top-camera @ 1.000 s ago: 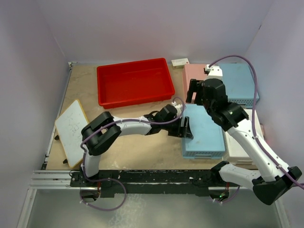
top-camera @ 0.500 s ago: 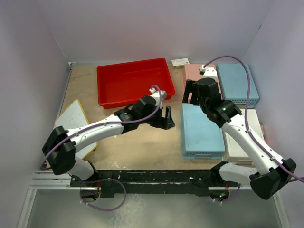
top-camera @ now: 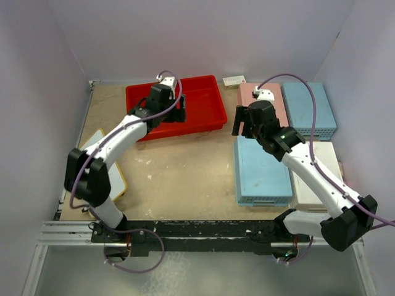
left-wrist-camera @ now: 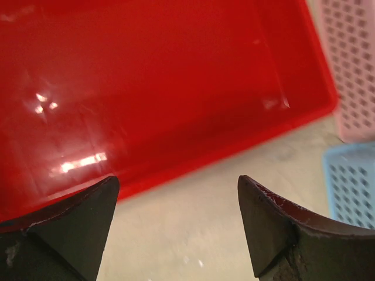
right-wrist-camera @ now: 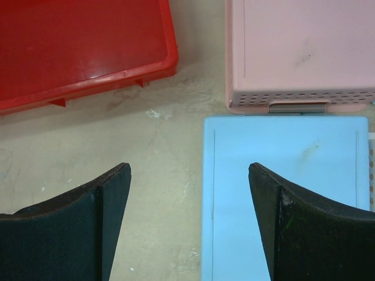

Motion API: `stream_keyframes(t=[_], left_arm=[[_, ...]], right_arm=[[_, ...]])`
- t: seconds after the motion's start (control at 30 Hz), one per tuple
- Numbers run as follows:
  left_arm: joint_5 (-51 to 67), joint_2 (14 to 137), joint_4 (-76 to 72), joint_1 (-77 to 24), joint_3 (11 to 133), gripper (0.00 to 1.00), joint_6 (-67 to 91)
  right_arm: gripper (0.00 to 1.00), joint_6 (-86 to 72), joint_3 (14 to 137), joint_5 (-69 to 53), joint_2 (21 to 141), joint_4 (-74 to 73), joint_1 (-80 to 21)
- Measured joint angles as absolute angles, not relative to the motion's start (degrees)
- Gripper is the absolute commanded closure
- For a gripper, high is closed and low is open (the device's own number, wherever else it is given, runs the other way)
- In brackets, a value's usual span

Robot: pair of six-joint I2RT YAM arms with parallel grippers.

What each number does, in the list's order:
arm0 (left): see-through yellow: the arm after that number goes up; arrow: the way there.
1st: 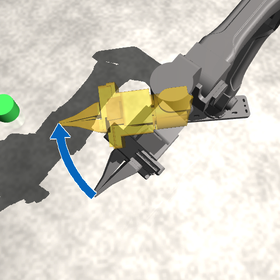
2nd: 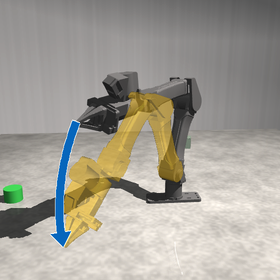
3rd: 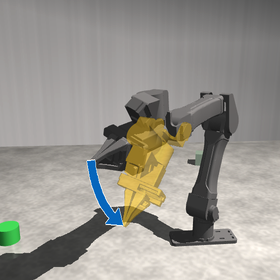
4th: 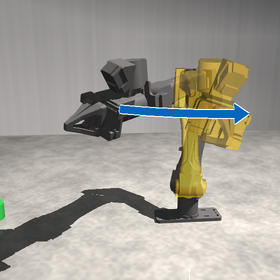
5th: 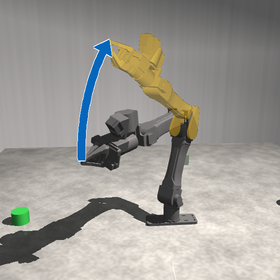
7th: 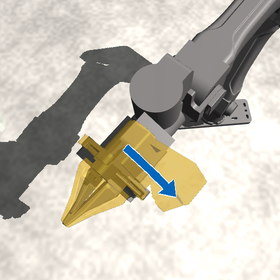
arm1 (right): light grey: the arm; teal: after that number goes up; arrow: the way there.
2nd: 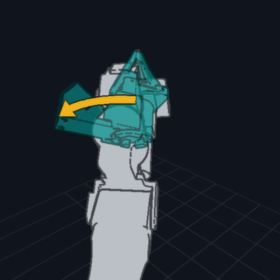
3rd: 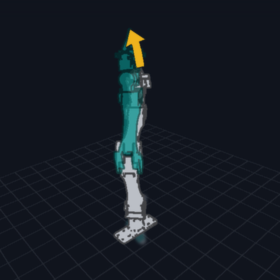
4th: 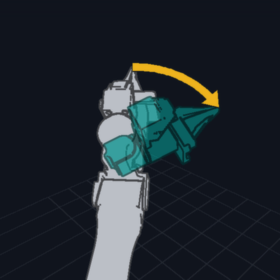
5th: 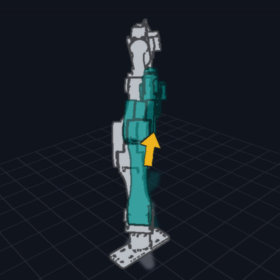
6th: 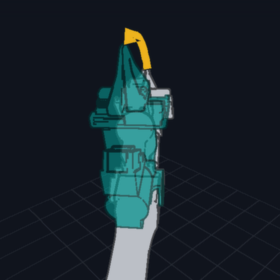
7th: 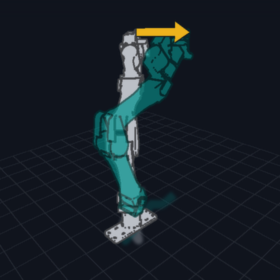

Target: Turn the large container upside down

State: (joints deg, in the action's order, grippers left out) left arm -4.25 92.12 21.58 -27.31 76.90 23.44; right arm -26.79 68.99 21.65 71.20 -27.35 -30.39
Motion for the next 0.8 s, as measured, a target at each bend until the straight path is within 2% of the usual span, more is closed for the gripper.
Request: stream_keyframes(t=[0.2,0.33,0.5,0.63,0.8], left_arm=[[-5.98,105.75,22.37,-25.23,84.27,0.21,15.42],[-1.69,110.74,25.45,-25.23,86.37,0.21,13.52],[4.82,109.36,25.04,-25.69,83.70,0.21,14.87],[4.19,104.57,25.26,-28.91,78.52,0.21,17.08],[2.15,102.56,27.57,-35.24,77.82,0.22,17.98]], right_arm=[[0.16,-27.42,67.09,21.85,67.24,-27.77,-30.39],[0.16,-27.42,66.50,22.96,65.80,-27.81,-30.39],[0.16,-27.29,66.04,23.59,65.71,-27.86,-30.39],[0.16,-27.22,65.98,23.68,65.95,-27.44,-30.39],[0.16,-27.24,65.95,23.20,67.72,-26.94,-30.39]])
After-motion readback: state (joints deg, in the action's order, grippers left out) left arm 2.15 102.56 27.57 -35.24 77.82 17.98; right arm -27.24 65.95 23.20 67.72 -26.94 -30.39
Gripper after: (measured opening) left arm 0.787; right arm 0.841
